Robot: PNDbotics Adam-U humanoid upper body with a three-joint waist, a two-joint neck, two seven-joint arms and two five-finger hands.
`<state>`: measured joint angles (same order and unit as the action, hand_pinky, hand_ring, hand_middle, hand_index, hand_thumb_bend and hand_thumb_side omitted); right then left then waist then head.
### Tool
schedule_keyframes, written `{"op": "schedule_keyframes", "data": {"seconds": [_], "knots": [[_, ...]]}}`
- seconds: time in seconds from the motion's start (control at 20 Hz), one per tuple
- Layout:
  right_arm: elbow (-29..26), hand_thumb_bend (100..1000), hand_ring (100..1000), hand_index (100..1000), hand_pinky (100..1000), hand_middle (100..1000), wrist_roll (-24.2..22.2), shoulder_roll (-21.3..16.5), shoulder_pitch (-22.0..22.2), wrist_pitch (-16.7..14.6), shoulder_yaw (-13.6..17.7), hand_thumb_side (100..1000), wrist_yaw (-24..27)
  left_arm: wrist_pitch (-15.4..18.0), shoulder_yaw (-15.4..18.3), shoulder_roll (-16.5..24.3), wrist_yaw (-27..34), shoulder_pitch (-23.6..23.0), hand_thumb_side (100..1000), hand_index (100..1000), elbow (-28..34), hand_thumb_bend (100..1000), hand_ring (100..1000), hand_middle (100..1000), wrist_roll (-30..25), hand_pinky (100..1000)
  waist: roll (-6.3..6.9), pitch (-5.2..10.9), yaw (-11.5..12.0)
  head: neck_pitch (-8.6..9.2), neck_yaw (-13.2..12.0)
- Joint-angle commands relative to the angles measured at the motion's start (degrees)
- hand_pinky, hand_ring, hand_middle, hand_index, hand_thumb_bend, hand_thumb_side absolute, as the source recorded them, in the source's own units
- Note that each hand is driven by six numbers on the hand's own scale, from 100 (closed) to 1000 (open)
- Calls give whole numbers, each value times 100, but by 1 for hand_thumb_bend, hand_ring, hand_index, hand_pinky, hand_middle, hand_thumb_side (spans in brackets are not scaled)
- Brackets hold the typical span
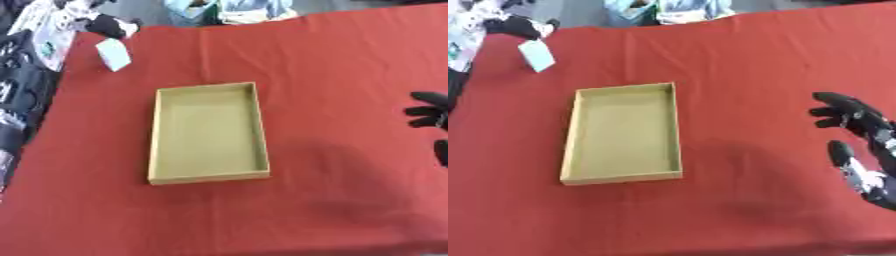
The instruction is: Pick up objects on the table and place them in the box.
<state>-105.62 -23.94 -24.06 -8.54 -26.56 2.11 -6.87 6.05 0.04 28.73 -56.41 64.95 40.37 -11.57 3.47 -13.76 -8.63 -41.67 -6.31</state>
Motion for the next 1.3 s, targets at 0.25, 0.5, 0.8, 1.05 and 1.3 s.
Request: {"op": "schedule_keyframes", "data": {"seconds": [0.25,0.5,0.8,1.05,1.3], "knots": [[-70,100,864,989,777,938,-38,-95,-64,-23,15,777,62,-423,277,149,-369,217,311,865,-462,288,745,739,415,733,-4,56,-117,81,-54],[-73,100,864,989,777,938,-55,-67,-87,-28,10,780,73,-614,356,191,-525,219,289,864,-719,274,741,734,622,730,-7,14,-219,101,-69],[-70,100,864,989,778,938,-51,-59,-80,-28,25,784,66,-581,423,309,-545,160,264,857,-943,241,732,724,620,731,-15,-21,-218,94,-54],[-72,100,865,989,778,938,-54,-53,-82,-31,30,784,61,-575,449,400,-517,103,278,855,-1043,243,727,718,554,730,-20,-36,-189,85,-41],[-72,100,865,989,778,938,-57,-49,-90,-42,30,786,66,-565,444,459,-501,54,406,860,-1095,297,712,711,449,736,-38,-65,-210,100,-48]]}}
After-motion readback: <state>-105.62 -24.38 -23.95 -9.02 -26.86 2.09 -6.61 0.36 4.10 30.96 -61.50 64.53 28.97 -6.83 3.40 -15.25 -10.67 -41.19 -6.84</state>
